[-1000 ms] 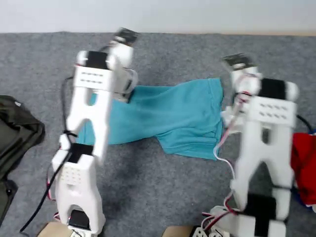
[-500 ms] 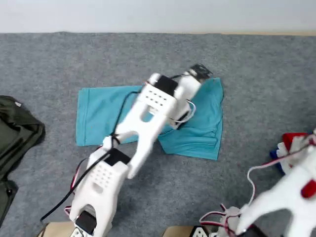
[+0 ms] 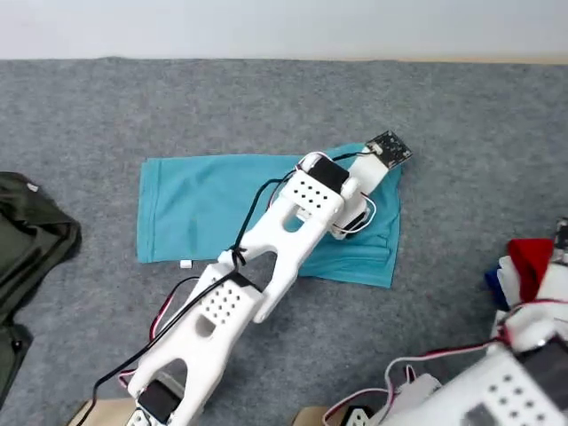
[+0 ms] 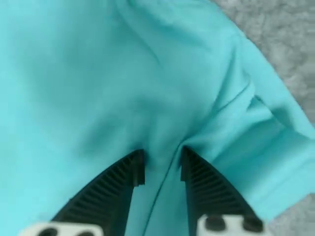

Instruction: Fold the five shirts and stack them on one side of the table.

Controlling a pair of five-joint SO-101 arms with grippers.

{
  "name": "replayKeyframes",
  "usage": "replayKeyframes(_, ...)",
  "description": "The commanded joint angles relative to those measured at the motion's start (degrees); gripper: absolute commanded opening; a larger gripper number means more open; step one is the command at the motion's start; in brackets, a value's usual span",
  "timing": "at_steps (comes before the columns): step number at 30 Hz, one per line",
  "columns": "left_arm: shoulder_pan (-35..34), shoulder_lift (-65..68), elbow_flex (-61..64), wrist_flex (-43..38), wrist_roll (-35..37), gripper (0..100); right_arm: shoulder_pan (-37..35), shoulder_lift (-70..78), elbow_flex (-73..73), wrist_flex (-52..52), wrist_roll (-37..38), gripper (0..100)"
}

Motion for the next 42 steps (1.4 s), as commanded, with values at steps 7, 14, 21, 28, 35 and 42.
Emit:
replayKeyframes(7,-3.8,6.2,-21.2,10.3,0.4,13,1.5,-6.3,2.1,0.8,0.7,10.4)
replayKeyframes(14,-2.8,6.2,-27.5,13.1,0.4,13,1.3,-8.3,2.1,1.8,0.5,10.4)
replayKeyframes(21,3.8,4.4,-27.3,13.3,0.6,13,1.5,-10.0,2.1,1.8,0.5,10.4)
replayKeyframes(28,7.5,-6.3,-13.8,13.3,1.1,14,1.5,-10.7,2.1,1.8,0.6,10.4)
replayKeyframes(35,7.5,-8.8,1.5,9.8,0.1,14,1.5,-10.5,2.2,1.8,0.6,10.4)
replayKeyframes(42,6.9,-3.4,1.8,5.1,0.1,14,1.5,-10.6,2.2,1.8,0.6,10.4)
